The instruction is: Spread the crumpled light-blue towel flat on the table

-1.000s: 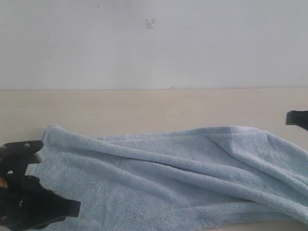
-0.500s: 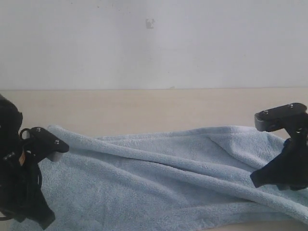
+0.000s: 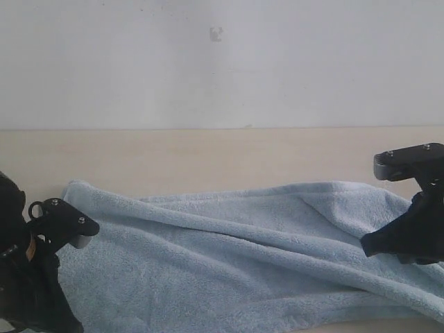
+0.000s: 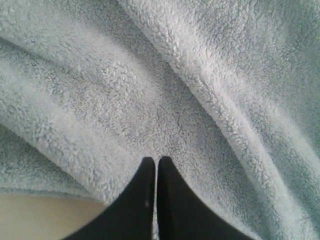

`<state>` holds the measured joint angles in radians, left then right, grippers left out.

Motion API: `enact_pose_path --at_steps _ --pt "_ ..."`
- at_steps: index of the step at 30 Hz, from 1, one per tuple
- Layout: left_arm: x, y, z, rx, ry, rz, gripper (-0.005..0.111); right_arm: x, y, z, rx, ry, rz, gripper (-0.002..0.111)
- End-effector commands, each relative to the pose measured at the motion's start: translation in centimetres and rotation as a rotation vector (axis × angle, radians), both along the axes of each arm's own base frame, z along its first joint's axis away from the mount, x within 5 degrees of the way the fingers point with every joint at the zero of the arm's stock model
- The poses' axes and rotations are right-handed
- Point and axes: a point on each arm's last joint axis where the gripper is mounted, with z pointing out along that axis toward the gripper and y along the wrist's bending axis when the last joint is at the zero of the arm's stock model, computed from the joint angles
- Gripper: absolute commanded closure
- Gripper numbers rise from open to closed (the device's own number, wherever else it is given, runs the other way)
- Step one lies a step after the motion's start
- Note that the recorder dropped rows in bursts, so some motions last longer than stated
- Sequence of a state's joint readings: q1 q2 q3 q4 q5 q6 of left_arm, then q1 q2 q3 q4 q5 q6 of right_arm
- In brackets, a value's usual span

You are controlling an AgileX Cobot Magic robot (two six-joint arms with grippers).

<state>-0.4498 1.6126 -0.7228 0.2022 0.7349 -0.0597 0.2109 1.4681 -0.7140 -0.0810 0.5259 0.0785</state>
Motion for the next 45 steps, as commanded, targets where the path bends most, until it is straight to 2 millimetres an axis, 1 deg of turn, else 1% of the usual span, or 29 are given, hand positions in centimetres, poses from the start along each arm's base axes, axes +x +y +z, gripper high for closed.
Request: enact_pose_path --at_steps 1,3,7,13,16,22,25,28,31,33,35,38,41,45 --pt "-0.1 -0.6 -0.1 -0.056 0.012 -0.081 0.103 0.2 0.0 0.2 0.01 -0.015 -0.02 0.107" --pt "0.1 -0.7 -0.1 -0.066 -0.007 -0.094 0.103 0.3 0.0 0.3 0.015 -0.023 -0.021 0.107" --pt "0.2 -1.1 -0.2 -0.113 -0.021 -0.051 0.103 0.5 0.1 0.4 0.024 -0.051 -0.019 0.107" --pt "0.2 -1.1 -2.0 -0.079 0.056 -0.045 0.103 0.5 0.1 0.4 0.024 -0.051 -0.017 0.107" --pt "-0.1 -0.9 -2.7 -0.055 0.109 -0.039 0.103 0.5 0.0 0.4 0.012 -0.049 -0.007 0.107" --pt "-1.1 -0.4 -2.9 0.008 0.232 -0.028 0.103 0.5 0.0 0.4 0.012 -0.057 -0.005 0.107" --pt "-1.7 0.1 -3.0 0.065 0.302 0.006 0.103 0.5 0.0 0.4 0.012 -0.055 -0.006 0.107" --pt "-2.2 0.9 -3.1 0.144 0.321 0.026 0.103 0.5 0.0 0.4 0.013 -0.055 -0.008 0.107" --pt "-1.8 1.1 -2.9 0.174 0.289 0.066 0.103 0.5 0.0 0.4 0.013 -0.055 -0.009 0.107" --pt "-0.8 0.3 -1.6 0.126 0.246 0.071 0.103 0.5 0.0 0.4 0.014 -0.055 -0.011 0.107" --pt "-0.1 -0.5 -0.3 0.033 0.168 0.025 0.103 0.5 0.0 0.4 0.016 -0.054 -0.013 0.107" --pt "0.4 -1.0 0.6 -0.058 0.044 -0.009 0.103 0.5 0.2 0.4 0.042 -0.056 -0.038 0.107" --pt "0.8 -0.8 0.1 -0.041 -0.019 -0.067 0.103 0.5 0.4 0.4 0.085 -0.054 -0.072 0.107" --pt "0.9 -0.8 -1.3 -0.017 0.027 -0.07 0.103 0.5 0.5 0.4 0.092 -0.052 -0.074 0.107"
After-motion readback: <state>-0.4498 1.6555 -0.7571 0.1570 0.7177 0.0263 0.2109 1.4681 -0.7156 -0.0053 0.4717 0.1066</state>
